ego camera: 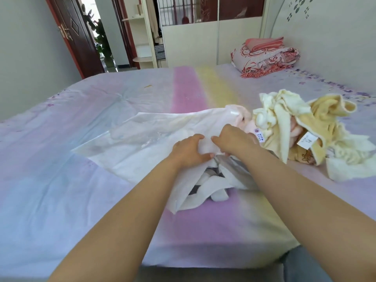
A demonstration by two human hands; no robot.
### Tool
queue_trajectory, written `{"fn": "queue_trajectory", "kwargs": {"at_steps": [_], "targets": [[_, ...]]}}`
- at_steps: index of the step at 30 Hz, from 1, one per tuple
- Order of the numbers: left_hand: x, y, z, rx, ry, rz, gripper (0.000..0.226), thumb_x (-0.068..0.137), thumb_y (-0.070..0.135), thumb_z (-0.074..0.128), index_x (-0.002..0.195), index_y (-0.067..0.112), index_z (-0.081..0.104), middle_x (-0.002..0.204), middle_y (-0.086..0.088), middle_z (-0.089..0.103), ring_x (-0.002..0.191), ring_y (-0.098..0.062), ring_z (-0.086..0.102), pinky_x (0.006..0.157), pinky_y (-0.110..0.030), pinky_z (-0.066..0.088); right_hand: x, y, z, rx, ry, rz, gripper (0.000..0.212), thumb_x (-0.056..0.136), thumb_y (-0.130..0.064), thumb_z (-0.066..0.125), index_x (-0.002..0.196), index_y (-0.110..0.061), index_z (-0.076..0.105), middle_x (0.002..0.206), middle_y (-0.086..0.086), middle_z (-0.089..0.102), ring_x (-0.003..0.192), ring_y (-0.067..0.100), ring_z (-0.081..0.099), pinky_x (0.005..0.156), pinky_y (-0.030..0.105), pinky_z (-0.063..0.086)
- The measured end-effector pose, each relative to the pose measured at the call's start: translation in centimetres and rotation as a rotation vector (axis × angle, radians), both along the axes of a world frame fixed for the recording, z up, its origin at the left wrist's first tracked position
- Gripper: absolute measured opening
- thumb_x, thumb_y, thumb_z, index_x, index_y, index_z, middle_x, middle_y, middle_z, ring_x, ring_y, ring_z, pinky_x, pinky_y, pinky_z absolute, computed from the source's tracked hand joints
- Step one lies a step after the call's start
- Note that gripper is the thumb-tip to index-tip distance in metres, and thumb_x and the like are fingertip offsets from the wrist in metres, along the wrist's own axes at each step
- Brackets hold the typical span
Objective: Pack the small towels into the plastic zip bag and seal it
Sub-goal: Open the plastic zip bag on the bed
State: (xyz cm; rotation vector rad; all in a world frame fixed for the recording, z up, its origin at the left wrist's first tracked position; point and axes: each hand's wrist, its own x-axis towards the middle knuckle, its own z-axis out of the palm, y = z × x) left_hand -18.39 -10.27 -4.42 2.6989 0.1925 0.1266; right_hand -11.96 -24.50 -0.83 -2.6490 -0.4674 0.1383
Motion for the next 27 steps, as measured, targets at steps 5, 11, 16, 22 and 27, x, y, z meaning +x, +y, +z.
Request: {"fn": "queue_trajectory", "kwargs": {"at_steps": [5, 11, 16, 22, 27], "targets": [[-3.7, 0.1, -1.9, 0.129, 0.006, 0.014, 0.093, 0.075, 0.068, 0.062, 0.149, 0.029, 0.022, 0.159, 0.002, 0.023, 0.146, -0.021, 0.019, 0.115, -0.051, 0.016, -2.7, -0.8, -1.4, 0.254, 0.053, -0.072, 0.027, 0.087, -0.027, 0.054, 0.094, -0.001, 0.055, 0.072, 0.012, 0.07, 0.071, 0.031, 0.068, 0.072, 0.04, 0.056], [-7.5, 1.6, -4.1, 0.003, -0.042, 0.187, 0.067, 0.091, 0.037, 0.049, 0.15, 0.032, 0.019, 0.163, 0.001, 0.009, 0.149, -0.023, 0.008, 0.114, -0.056, 0.019, -7.3, 1.2, -6.0, 0.888, 0.288, -0.008, 0.037, 0.09, -0.016, 0.059, 0.126, -0.013, 0.049, 0.088, -0.002, 0.067, 0.072, 0.018, 0.07, 0.063, 0.032, 0.058], [-9.7, 2.6, -5.7, -0.086, -0.037, 0.249, 0.056, 0.103, 0.037, 0.033, 0.154, 0.031, 0.013, 0.164, -0.004, 0.006, 0.15, -0.023, 0.007, 0.114, -0.056, 0.021, -9.7, 3.9, -8.2, 0.735, 0.294, 0.113, 0.013, 0.092, -0.03, 0.058, 0.087, -0.024, 0.068, 0.091, -0.001, 0.073, 0.075, 0.012, 0.069, 0.07, 0.032, 0.055], [-11.2, 2.4, -6.3, -0.239, -0.053, 0.175, 0.055, 0.104, 0.028, 0.032, 0.155, 0.028, 0.01, 0.164, -0.004, 0.007, 0.151, -0.02, 0.006, 0.118, -0.044, 0.017, -10.4, 6.0, -8.8, 0.648, 0.193, 0.16, 0.031, 0.091, -0.018, 0.054, 0.061, -0.021, 0.061, 0.058, -0.012, 0.059, 0.063, 0.007, 0.054, 0.066, 0.027, 0.041], [-12.7, 2.1, -7.1, -0.453, -0.145, 0.132, 0.057, 0.102, 0.014, 0.031, 0.154, 0.032, 0.016, 0.162, 0.008, 0.015, 0.149, -0.009, 0.012, 0.119, -0.031, 0.018, -11.2, 6.2, -9.4, 0.808, 0.275, 0.081, 0.022, 0.084, -0.014, 0.059, 0.073, 0.004, 0.065, 0.075, 0.019, 0.066, 0.064, 0.009, 0.05, 0.065, 0.029, 0.04]]}}
